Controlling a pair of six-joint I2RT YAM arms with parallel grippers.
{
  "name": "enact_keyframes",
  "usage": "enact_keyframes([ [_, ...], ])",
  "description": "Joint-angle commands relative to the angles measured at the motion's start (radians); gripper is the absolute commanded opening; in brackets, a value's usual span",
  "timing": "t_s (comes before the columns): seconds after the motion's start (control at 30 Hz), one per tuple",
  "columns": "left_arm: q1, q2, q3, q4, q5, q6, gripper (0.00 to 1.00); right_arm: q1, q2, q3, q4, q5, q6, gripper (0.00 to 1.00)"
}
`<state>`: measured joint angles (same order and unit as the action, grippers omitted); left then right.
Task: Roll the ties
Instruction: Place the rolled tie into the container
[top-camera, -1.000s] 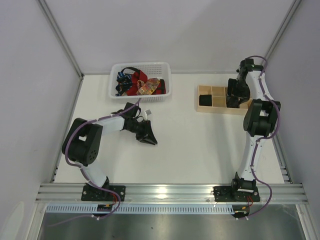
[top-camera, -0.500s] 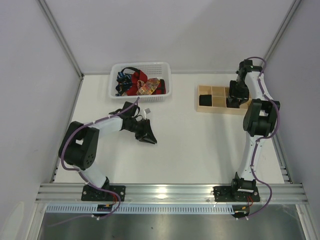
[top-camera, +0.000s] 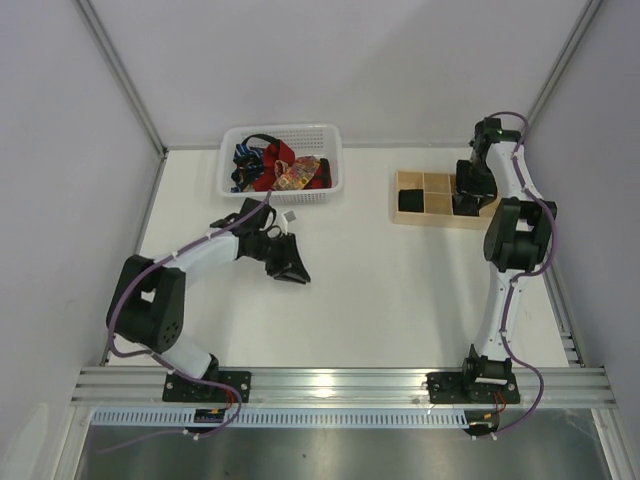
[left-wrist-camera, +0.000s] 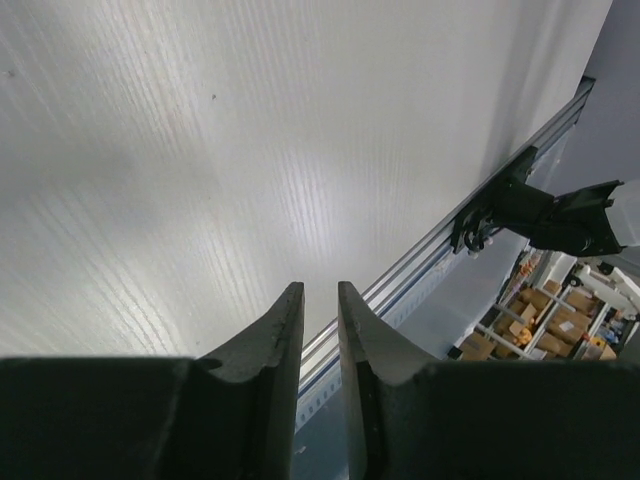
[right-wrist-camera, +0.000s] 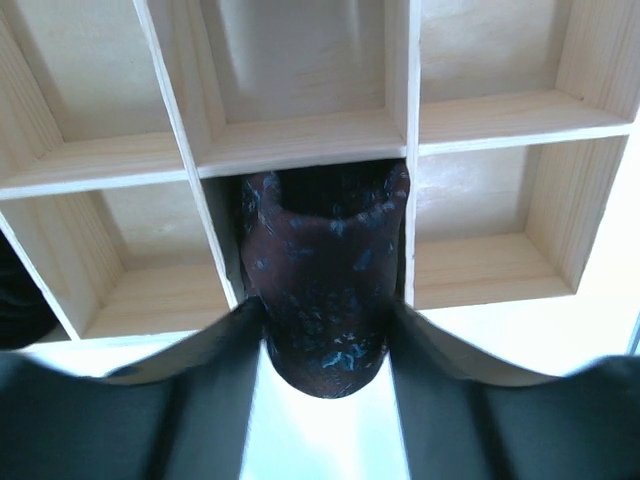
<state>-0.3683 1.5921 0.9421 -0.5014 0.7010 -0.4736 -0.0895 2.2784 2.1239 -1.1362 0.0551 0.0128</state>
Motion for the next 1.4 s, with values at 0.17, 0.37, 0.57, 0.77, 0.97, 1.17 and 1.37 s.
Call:
enact_keyframes([
  [0.17,0.008,-0.165,0.089,-0.046,-0.145,-0.123,0.38,0.020,-0.086,0.096,-0.028,-0.034,0.121,0.71],
  [0.37,0.008,-0.251,0.129,-0.088,-0.244,-0.132,0.49,0.123,-0.212,-0.023,0.006,-0.012,0.145,0.78],
  [0.57,0.008,-0.375,0.069,-0.104,-0.235,-0.129,0.70,0.185,-0.399,-0.182,0.053,0.046,0.174,0.84],
  [0.77,0.008,-0.564,-0.072,-0.069,-0.253,-0.134,1.00,0.258,-0.569,-0.422,0.122,-0.004,0.202,1.00],
  [0.97,0.008,-0.707,-0.270,0.087,-0.219,-0.209,1.00,0.329,-1.029,-1.086,0.548,-0.044,0.439,1.00],
  [1.17,0.008,-0.810,-0.517,0.341,-0.130,-0.358,1.00,0.353,-1.447,-1.531,0.773,-0.153,0.697,1.00],
  [1.37,0.008,-0.860,-0.592,0.453,-0.101,-0.365,1.00,0.385,-1.641,-1.691,0.828,-0.193,0.747,1.00],
])
